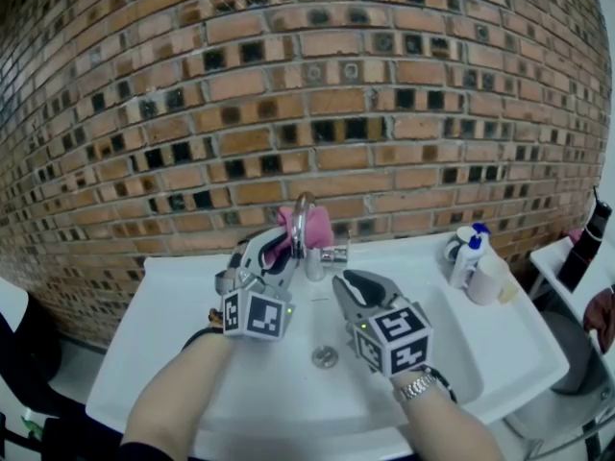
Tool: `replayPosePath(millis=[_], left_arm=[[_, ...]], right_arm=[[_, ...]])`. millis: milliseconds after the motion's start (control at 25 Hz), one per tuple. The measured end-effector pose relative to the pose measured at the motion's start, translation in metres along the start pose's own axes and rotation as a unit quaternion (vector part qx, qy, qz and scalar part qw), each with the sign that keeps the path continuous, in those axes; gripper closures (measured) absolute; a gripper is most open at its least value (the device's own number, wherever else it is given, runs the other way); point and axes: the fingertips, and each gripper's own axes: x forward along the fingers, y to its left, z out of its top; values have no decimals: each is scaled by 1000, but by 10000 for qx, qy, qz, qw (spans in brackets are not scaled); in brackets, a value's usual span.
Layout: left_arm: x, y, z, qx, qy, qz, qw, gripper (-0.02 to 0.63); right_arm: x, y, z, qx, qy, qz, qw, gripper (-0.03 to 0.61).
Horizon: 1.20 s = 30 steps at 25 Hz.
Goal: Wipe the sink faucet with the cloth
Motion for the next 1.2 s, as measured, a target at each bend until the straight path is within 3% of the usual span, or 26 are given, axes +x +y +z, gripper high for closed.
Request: replayPosePath(millis=[440, 880, 1200], left_arm=[[22, 15, -1, -120, -34, 64, 9999, 546], [39, 15, -11, -104, 37, -98, 9999, 546], [47, 5, -21, -313, 120, -282, 9990, 547]], right_arm=[[-2, 2, 5, -13, -73, 29, 10000, 492], [-3, 1, 7, 9, -68, 6, 10000, 492], [-2, -1, 5, 9, -44, -34, 10000, 492]])
